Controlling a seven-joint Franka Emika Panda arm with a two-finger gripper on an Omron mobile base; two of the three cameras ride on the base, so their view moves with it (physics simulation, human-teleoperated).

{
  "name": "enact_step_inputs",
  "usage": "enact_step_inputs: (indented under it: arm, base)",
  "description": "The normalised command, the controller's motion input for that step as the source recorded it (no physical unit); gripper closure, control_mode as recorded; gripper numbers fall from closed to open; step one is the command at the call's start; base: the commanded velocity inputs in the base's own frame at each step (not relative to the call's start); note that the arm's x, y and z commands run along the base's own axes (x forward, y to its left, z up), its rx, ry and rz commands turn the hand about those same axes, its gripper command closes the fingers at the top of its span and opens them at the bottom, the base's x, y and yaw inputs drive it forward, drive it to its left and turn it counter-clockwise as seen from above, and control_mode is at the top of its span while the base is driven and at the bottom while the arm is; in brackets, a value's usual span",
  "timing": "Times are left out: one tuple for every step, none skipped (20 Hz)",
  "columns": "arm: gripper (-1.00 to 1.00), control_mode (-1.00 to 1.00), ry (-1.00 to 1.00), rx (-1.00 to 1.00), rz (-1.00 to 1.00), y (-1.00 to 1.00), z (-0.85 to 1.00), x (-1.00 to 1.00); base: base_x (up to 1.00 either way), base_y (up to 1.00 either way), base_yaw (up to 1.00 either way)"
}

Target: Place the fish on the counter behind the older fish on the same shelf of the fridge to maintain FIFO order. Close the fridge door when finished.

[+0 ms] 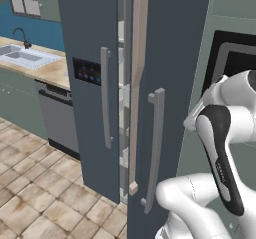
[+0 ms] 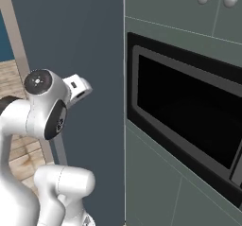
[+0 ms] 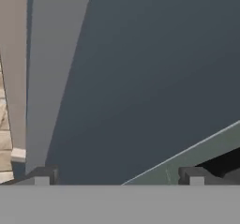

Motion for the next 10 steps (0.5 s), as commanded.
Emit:
enact_step_inputs:
  arm:
    - [-1.00,-1.00,-0.03,0.04,0.10,0.00,-0.08,0.72]
    - [-1.00,-1.00,0.00,0.01,0.08,0.01,-0.19,0.81]
    - [-1.00,-1.00,0.00,0.01,0.07,0.02,-0.16,0.84]
    - [-1.00,-1.00,-0.02,0.00,0.05,0.10,-0.15,0.79]
    - [-1.00,-1.00,-0.02,0.00,0.05,0.14,-0.14,0.78]
    - [-1.00,-1.00,0.00,0.00,0.04,0.16,-0.14,0.80]
    - [-1.00,-1.00,0.00,0.00,0.04,0.11,-0.12,0.65]
    - [-1.00,-1.00,0.00,0.00,0.03,0.12,-0.10,0.61]
    - [-1.00,-1.00,-0.01,0.00,0.00,0.16,-0.04,0.43]
    - [-1.00,-1.00,-0.02,0.00,0.00,0.21,-0.04,0.36]
  base:
    - [0.00,0.00,0.00]
    - [0.00,0.00,0.00]
    - [0.00,0.00,0.00]
    - [0.00,0.00,0.00]
    - [0.00,0.00,0.00]
    - [0.00,0.00,0.00]
    - [0.00,0.00,0.00]
    - [0.00,0.00,0.00]
    - [0.00,0.00,0.00]
    - [0.00,0.00,0.00]
